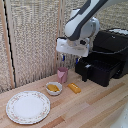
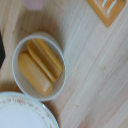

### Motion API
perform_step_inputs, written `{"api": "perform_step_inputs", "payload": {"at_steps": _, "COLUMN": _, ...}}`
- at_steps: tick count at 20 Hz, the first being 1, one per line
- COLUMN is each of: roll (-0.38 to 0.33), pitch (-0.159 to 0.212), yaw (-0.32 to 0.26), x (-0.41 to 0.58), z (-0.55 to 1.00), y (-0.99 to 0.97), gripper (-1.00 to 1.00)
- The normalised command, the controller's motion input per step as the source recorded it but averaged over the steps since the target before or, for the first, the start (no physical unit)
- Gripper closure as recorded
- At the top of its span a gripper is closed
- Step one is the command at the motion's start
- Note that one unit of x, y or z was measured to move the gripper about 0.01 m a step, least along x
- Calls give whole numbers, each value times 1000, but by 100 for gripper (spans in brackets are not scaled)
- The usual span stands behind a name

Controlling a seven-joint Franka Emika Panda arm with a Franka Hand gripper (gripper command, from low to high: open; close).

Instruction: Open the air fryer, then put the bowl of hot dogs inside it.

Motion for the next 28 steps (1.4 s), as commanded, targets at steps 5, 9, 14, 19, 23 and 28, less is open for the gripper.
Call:
{"api": "perform_step_inputs", "payload": {"at_steps": 5, "roll": 202, "pitch": 216, "yaw": 155, "x": -33, "z": 38, "y": 278, "gripper": -100}}
{"api": "perform_step_inputs", "payload": {"at_steps": 9, "roll": 57, "pitch": 91, "yaw": 258, "x": -18, "z": 0, "y": 71, "gripper": -100}}
{"api": "perform_step_inputs", "payload": {"at_steps": 14, "roll": 0, "pitch": 23, "yaw": 315, "x": 65, "z": -70, "y": 0, "gripper": -100}}
{"api": "perform_step_inputs", "payload": {"at_steps": 19, "roll": -6, "pitch": -12, "yaw": 290, "x": 250, "z": -280, "y": 130, "gripper": -100}}
{"api": "perform_step_inputs", "payload": {"at_steps": 23, "roll": -84, "pitch": -28, "yaw": 278, "x": 232, "z": -371, "y": 55, "gripper": -100}}
{"api": "perform_step_inputs", "payload": {"at_steps": 28, "roll": -138, "pitch": -34, "yaw": 248, "x": 70, "z": -285, "y": 15, "gripper": -100}}
